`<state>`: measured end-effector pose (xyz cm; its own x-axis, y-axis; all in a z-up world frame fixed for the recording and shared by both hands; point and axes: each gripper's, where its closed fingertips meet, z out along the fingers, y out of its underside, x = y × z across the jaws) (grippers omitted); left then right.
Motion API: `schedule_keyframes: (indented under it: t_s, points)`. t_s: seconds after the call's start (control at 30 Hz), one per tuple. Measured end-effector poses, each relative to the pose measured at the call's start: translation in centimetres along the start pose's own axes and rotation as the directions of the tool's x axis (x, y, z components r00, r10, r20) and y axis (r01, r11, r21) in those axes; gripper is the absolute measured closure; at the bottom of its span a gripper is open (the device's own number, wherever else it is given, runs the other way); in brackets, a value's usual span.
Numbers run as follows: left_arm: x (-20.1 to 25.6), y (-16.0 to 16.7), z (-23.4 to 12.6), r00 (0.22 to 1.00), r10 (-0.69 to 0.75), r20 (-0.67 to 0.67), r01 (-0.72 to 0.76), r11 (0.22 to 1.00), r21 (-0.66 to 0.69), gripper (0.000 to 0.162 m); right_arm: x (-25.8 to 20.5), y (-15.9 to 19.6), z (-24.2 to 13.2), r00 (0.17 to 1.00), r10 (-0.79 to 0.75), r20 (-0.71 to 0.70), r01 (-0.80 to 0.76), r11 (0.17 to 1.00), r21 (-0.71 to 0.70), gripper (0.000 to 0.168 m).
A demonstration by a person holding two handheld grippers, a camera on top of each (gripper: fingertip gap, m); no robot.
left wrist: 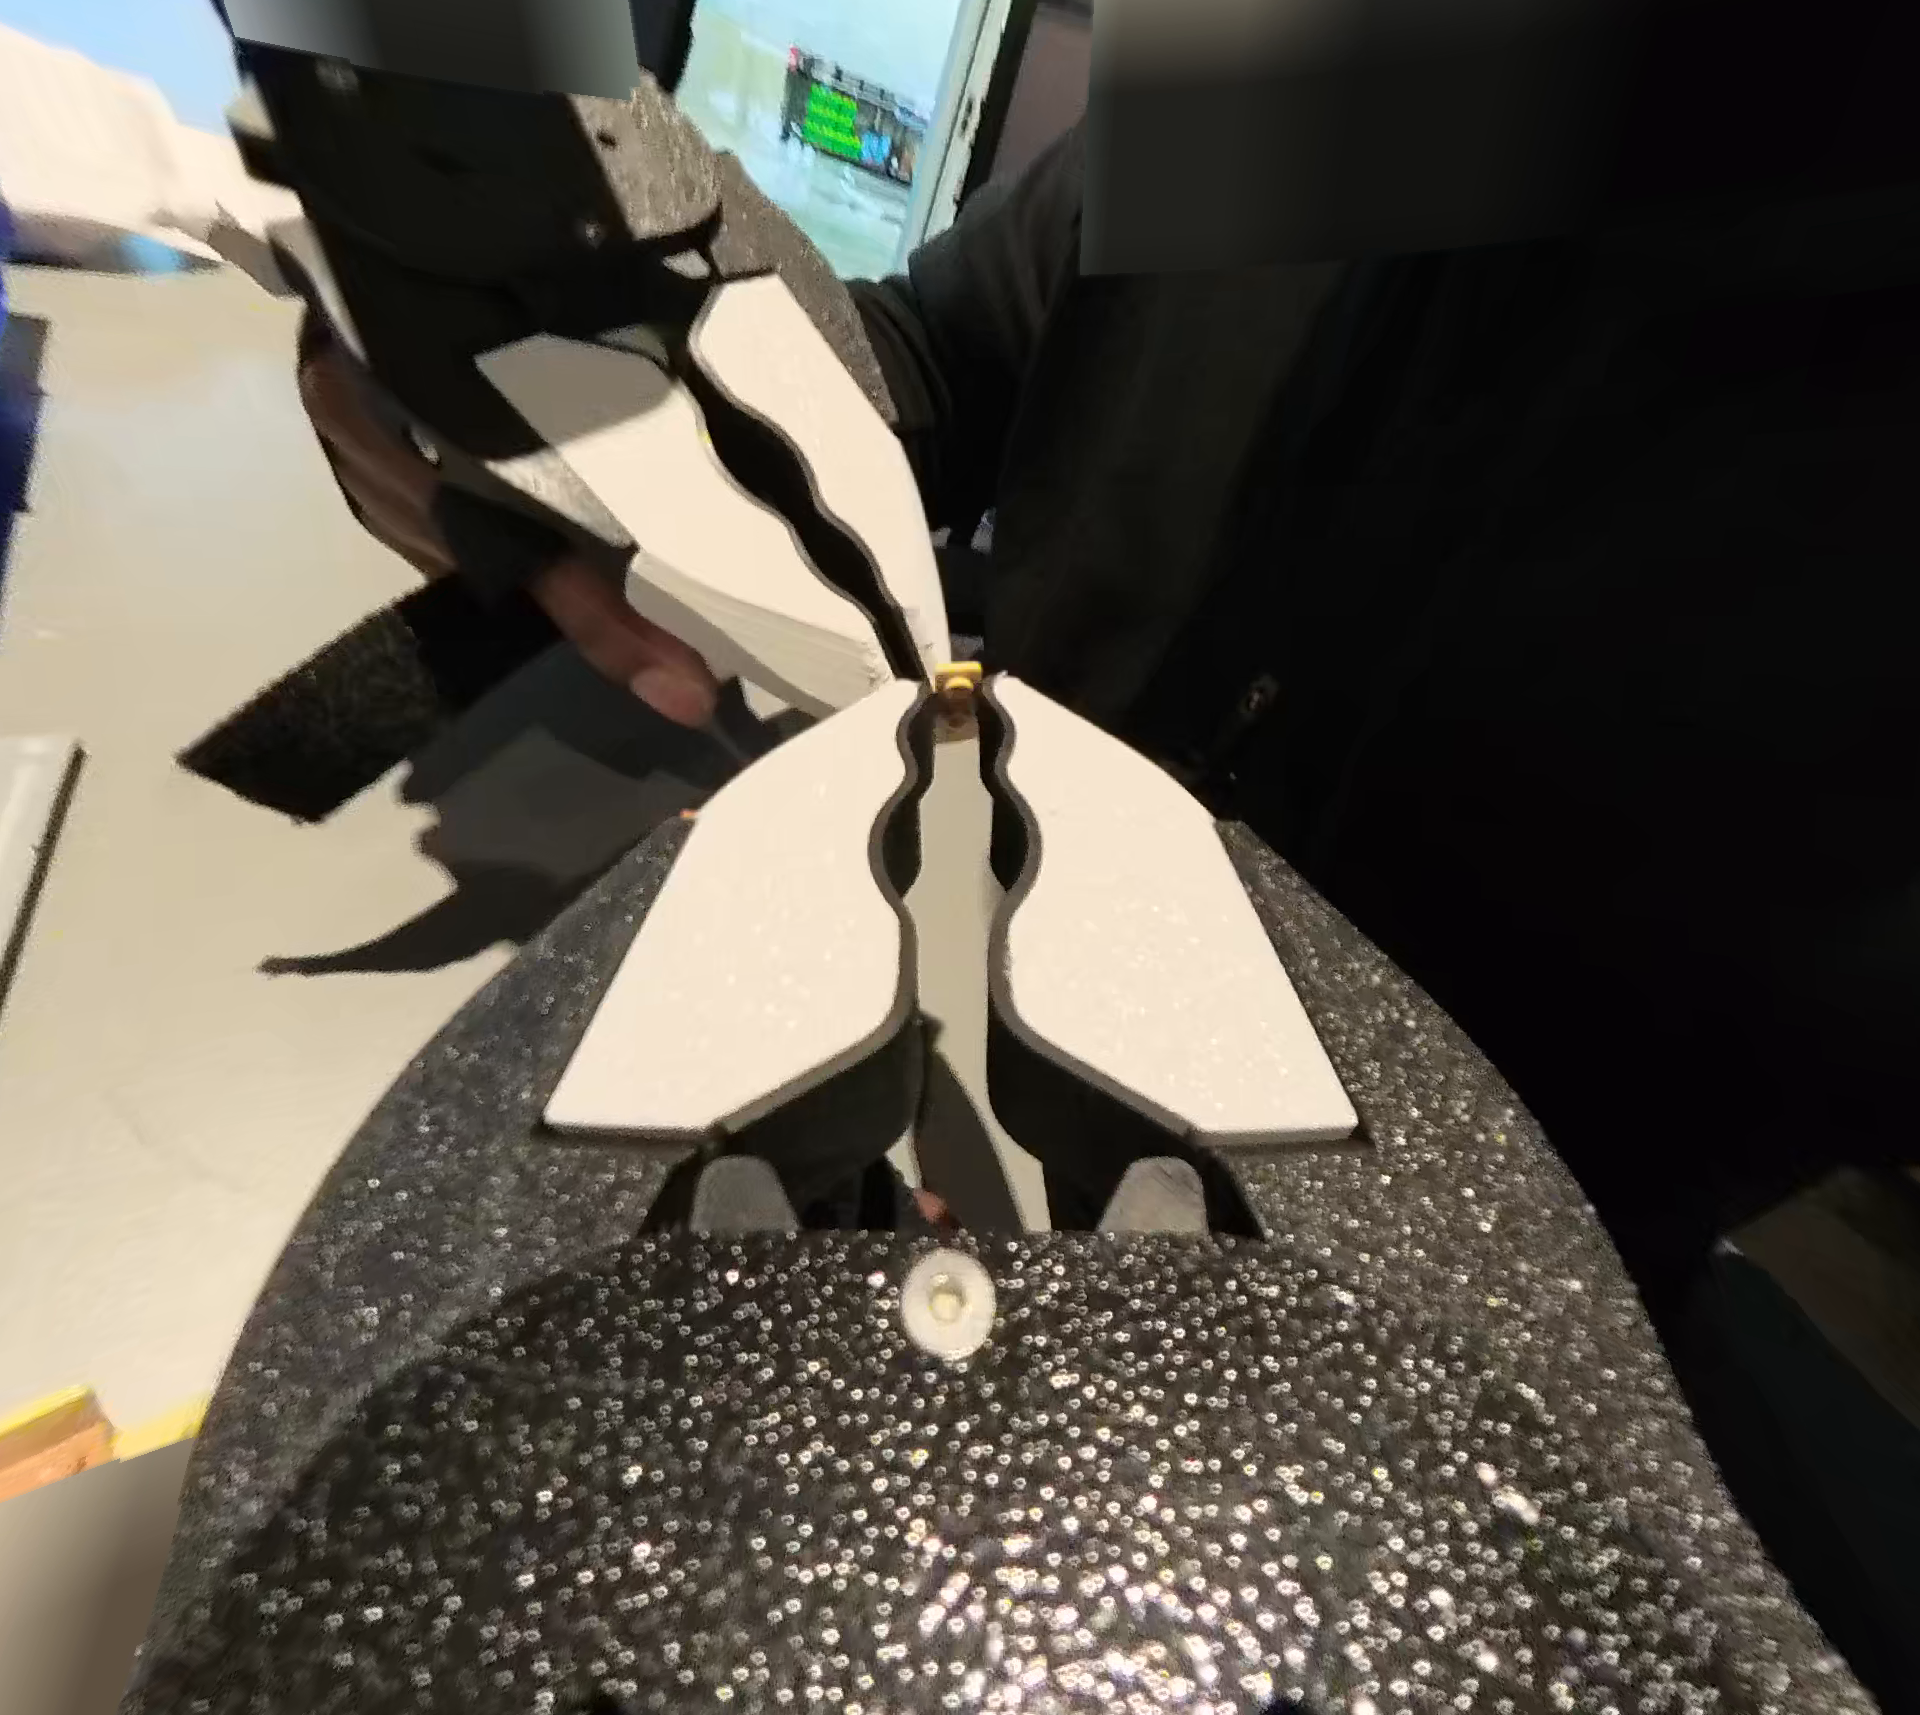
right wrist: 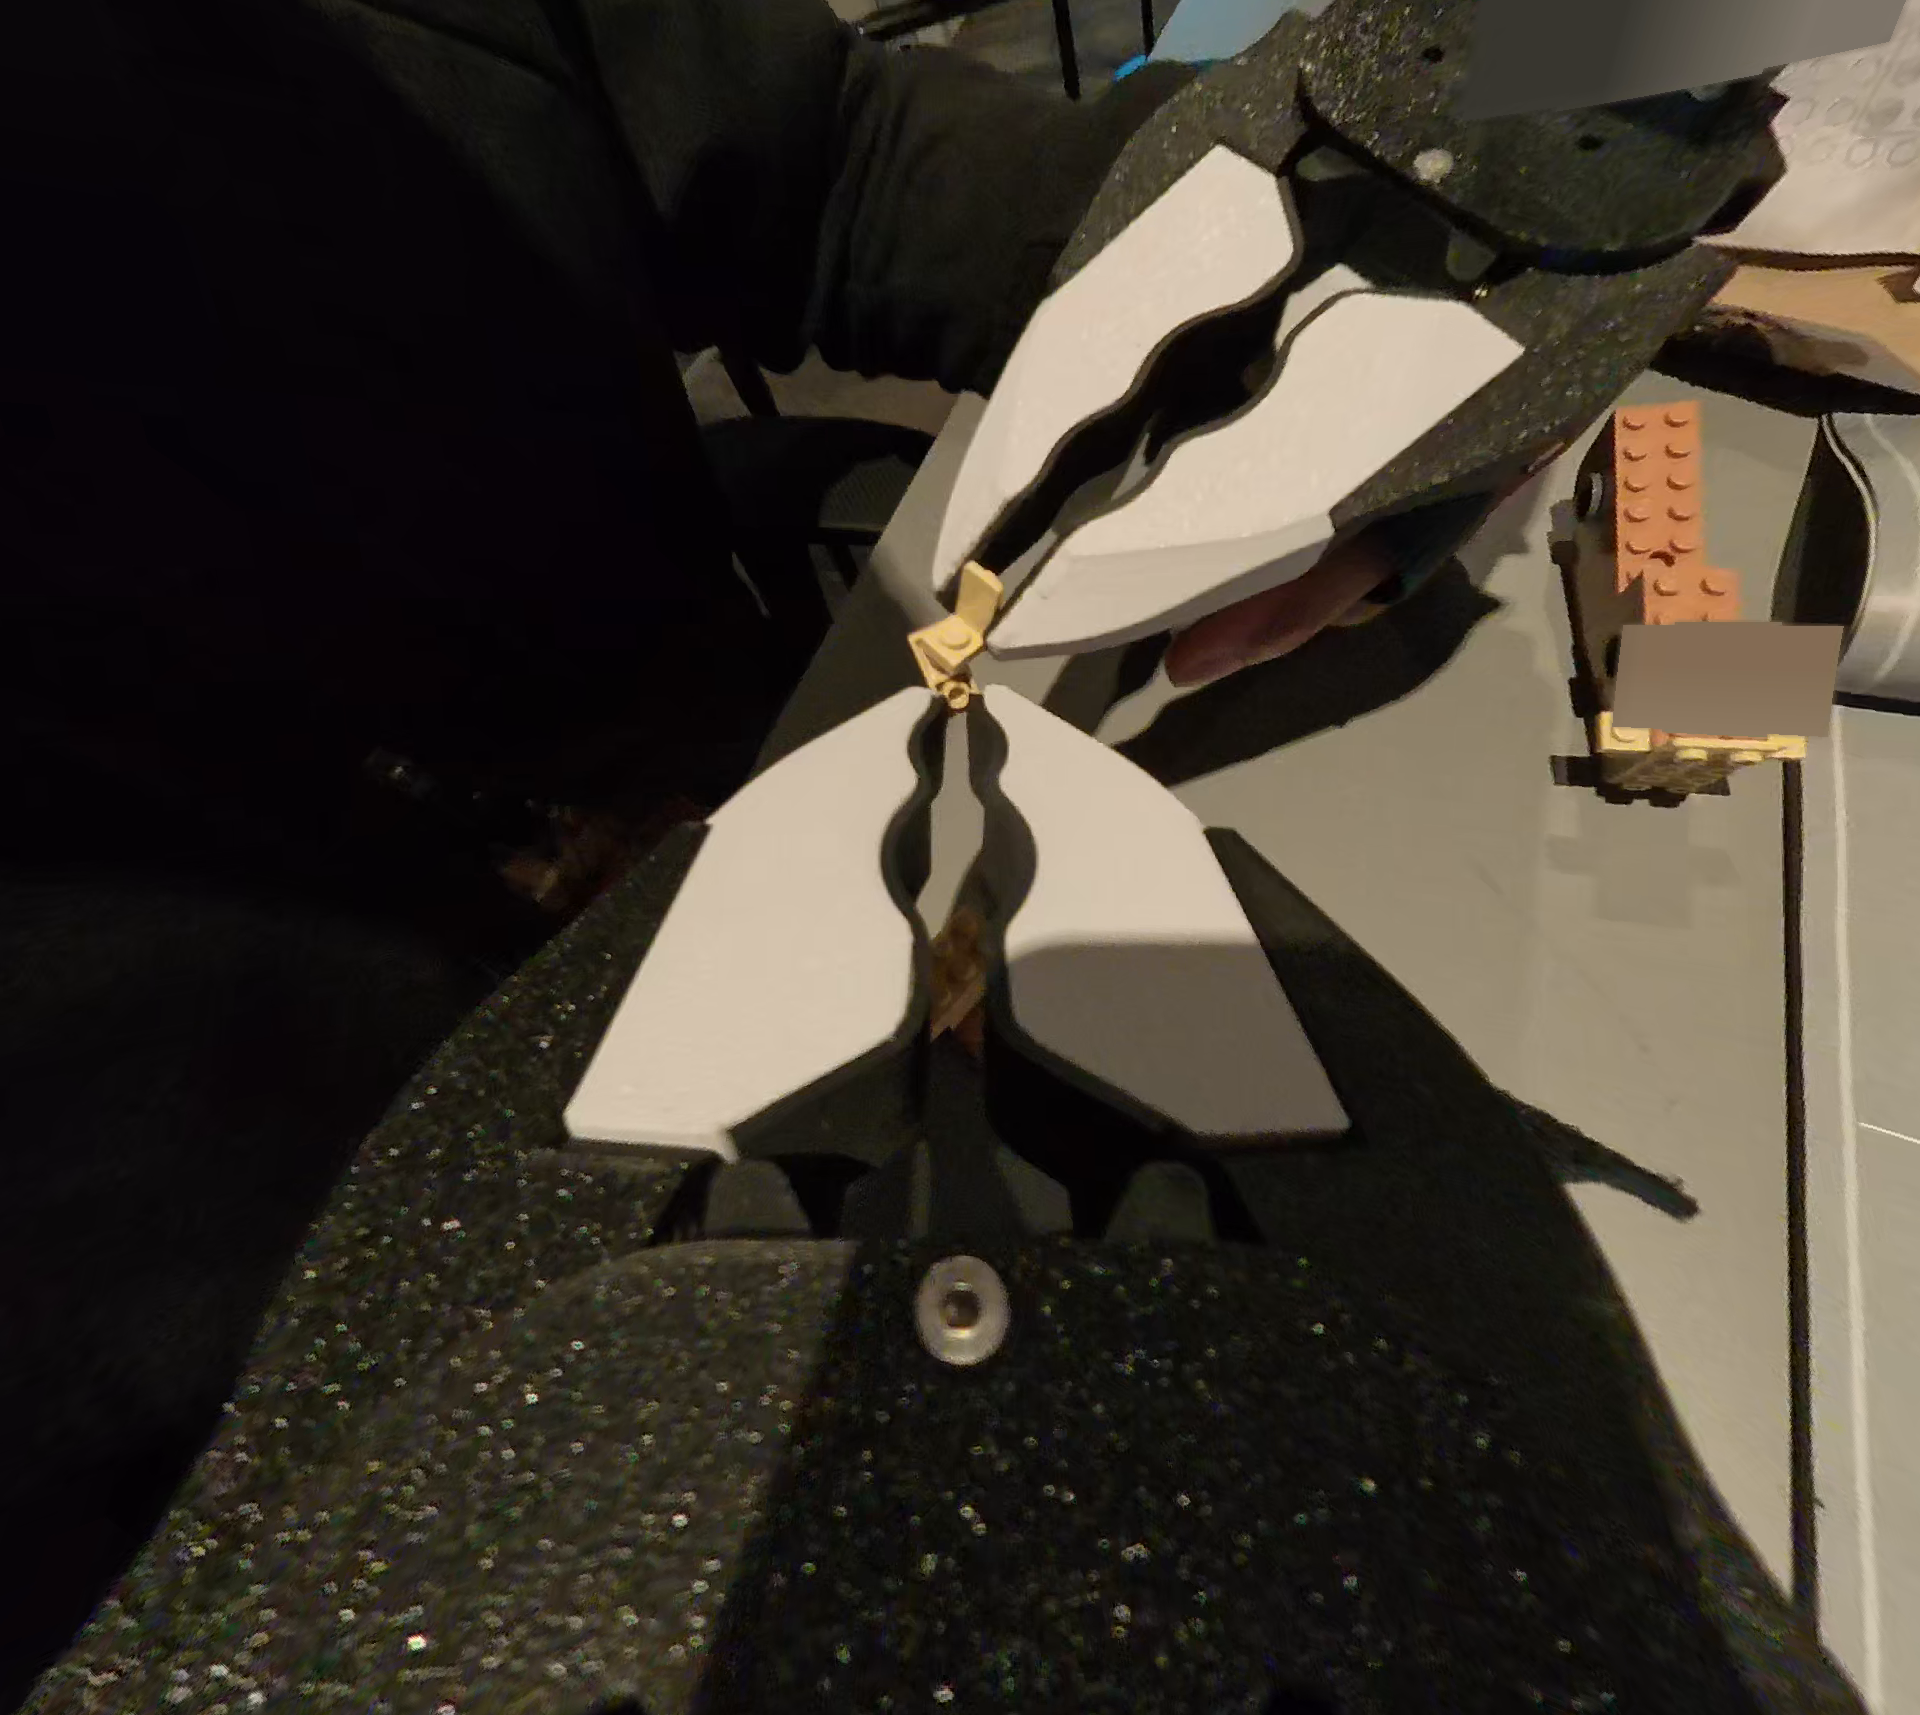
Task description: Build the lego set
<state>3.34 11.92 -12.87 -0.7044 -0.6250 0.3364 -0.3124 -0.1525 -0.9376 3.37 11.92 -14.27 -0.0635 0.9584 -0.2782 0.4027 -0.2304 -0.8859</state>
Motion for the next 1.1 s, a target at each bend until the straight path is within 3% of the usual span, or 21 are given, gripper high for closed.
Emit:
schedule_keyframes:
  t_s: [1.1]
  points:
    - [1.1,3.1,1.0,0.999,0.049,-0.020,-0.053,0.958,-0.282,0.155,-0.6,1.8,2.0,0.994,-0.106,-0.031,0.099,0.979,-0.176,0.165]
